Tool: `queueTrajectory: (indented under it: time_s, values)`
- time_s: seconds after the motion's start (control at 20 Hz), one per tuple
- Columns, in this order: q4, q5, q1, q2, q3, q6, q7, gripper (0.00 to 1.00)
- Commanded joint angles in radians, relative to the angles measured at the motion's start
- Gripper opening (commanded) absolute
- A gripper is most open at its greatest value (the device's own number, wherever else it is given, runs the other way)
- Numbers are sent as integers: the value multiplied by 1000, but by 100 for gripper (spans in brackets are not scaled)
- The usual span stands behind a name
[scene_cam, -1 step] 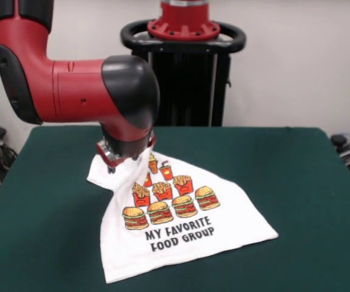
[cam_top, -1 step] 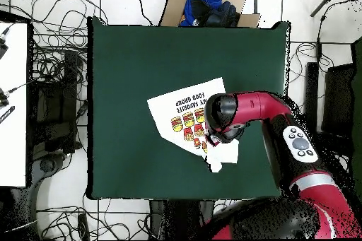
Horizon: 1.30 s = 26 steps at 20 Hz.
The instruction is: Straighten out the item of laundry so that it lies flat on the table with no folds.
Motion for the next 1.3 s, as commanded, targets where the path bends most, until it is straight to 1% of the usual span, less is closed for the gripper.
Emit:
queueTrajectory:
  time_s: [0.05,0.25,0.5,0.6,0.75,1.0,1.15,1.3]
  values:
    - [-61,-58,13,2,-21,48,-151,100]
    - [-49,-49,-9,10,3,-15,-143,100]
    - [-52,-61,-22,39,5,-47,-142,100]
    - [-70,-86,-11,62,-8,-47,-135,100]
    - [-91,-100,4,76,-19,-41,-117,100]
    - [-105,-121,19,82,-32,-40,-87,100]
    - [-130,-156,43,92,-53,-25,-56,100]
    - [-137,-187,66,80,-79,-1,-39,100]
